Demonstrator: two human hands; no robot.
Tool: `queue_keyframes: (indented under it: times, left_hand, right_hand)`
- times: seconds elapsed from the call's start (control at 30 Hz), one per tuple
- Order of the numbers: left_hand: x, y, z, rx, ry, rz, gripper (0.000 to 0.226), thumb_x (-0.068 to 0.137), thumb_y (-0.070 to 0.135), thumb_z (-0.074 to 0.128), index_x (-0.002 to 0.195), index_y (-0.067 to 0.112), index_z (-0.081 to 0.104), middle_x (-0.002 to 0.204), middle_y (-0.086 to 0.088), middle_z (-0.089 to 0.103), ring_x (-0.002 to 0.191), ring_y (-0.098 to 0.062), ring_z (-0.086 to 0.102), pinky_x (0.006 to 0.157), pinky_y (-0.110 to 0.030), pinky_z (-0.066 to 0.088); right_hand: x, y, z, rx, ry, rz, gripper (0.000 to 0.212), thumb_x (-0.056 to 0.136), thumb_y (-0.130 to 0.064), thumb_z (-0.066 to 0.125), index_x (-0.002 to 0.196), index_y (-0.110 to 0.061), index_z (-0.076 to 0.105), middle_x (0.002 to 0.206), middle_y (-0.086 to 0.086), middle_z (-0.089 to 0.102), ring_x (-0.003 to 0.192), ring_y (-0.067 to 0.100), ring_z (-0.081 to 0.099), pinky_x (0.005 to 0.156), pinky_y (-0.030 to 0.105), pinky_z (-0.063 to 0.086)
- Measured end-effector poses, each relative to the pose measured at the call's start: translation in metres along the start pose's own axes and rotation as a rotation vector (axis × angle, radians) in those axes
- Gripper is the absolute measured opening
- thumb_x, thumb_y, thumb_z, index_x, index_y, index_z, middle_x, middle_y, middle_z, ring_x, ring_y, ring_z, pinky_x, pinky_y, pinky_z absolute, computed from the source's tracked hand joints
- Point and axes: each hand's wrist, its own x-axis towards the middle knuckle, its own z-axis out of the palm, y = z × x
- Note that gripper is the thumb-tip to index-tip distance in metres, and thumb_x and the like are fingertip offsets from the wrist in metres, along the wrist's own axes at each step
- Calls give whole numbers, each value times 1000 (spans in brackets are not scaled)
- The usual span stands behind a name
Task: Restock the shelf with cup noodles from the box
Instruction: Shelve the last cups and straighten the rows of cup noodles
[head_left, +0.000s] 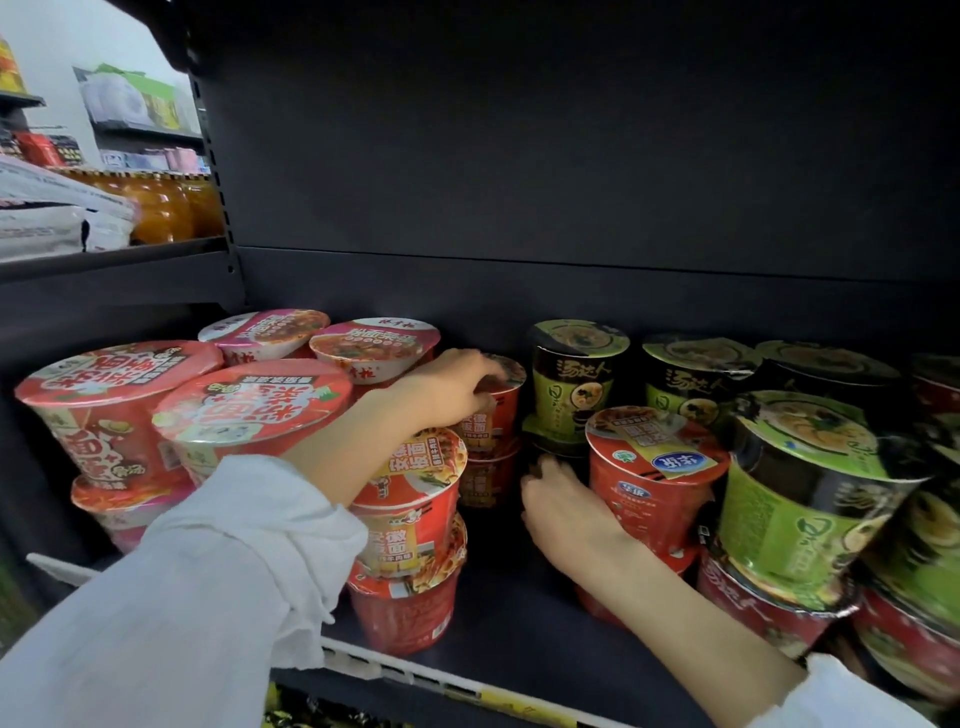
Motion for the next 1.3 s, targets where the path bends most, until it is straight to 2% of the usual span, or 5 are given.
queue_keyframes:
  times: [0.3,0.83,0.97,1.1,1.3]
  left_hand:
    - [14,8,-13,2,61,240,65,96,14,48,150,28,14,159,5,11,145,-18,16,117,-40,22]
    - [35,13,-13,-47,169,312,32,98,21,47,128,17,56,129,-8,52,118,-27,50,92,-41,45]
    - [37,6,-11,-72,159,312,30,98,18,47,126,14,56,127,-9,53,116,-28,51,94,-44,45]
    - [36,7,-12,-87,154,334,33,95,21,53,127,14,53,126,-10,52,117,-28,51,95,-44,45]
    - [38,17,-10,-99,160,355,34,98,12,47,130,15,55,118,-10,51,111,-24,54,87,-28,42]
  right_hand:
    - [8,-11,0,-209,61,178,54,91,-8,51,138,10,32,142,29,29,132,38,32,111,41,29]
    - [34,-19,-27,-353,33,97,24,92,0,46,112,-4,58,115,14,60,106,33,57,82,38,47]
    - [43,-20,-17,-374,132,135,36,25,-13,93,46,-14,63,52,7,59,47,24,60,35,20,40]
    - [34,-23,-17,-428,-14,185,17,84,0,57,98,2,66,108,22,60,105,36,58,69,35,53]
    - [23,-25,-22,-420,45,164,12,79,-6,66,89,-4,71,104,19,62,97,33,61,56,31,48]
